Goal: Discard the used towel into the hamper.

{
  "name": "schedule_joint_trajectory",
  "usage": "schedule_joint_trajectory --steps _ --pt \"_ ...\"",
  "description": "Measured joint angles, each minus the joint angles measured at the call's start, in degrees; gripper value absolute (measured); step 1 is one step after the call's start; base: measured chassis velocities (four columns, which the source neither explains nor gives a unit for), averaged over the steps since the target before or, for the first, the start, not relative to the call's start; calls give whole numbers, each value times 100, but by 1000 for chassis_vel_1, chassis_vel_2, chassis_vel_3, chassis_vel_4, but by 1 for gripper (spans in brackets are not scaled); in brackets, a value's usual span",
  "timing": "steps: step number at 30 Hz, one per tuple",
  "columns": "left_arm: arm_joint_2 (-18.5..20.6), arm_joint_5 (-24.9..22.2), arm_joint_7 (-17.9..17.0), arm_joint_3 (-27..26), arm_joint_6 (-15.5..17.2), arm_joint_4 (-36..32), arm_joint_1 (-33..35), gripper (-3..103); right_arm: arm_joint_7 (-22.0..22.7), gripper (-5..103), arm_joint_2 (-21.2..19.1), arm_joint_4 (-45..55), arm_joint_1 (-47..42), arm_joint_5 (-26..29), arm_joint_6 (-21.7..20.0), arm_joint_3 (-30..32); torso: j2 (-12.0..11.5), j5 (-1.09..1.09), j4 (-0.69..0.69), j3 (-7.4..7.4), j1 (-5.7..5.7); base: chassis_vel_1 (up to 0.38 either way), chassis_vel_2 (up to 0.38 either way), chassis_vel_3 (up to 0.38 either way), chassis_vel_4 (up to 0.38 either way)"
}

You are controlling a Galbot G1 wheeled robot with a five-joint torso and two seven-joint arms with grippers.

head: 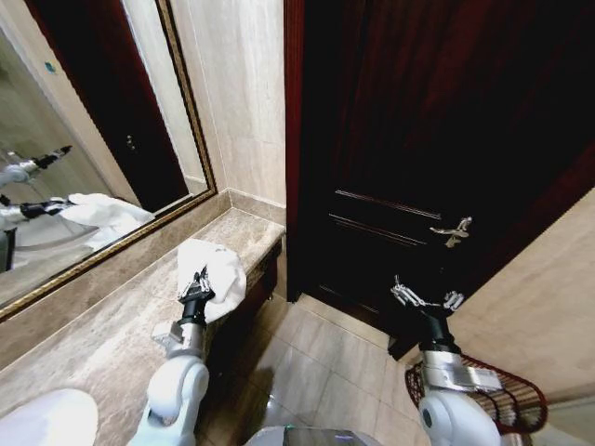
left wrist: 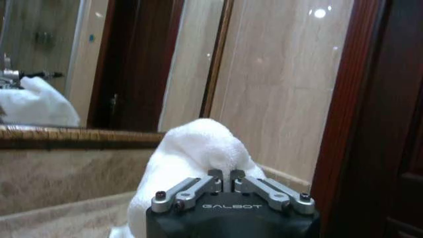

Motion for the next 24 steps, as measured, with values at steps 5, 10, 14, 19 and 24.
schedule_joint_trajectory --steps 5,10,14,19,24 --pt "-116 204 38 18 -46 -267 247 5 -12 100 30 25 -69 48 48 22 0 0 0 0 0 0 0 0 0" --pt "-190 305 81 10 -115 -449 420 5 -40 100 63 28 -143 89 113 43 0 0 0 0 0 0 0 0 0" --pt "-228 399 181 53 -245 -465 495 5 -40 100 52 40 -137 50 132 55 0 0 0 0 0 0 0 0 0" --pt "-309 516 250 103 -310 -431 463 5 -40 100 30 78 -142 3 140 72 0 0 1 0 0 0 0 0 0" --pt "-277 511 257 80 -313 -412 420 5 -48 100 34 80 -183 8 164 126 0 -1 0 0 1 0 0 0 0"
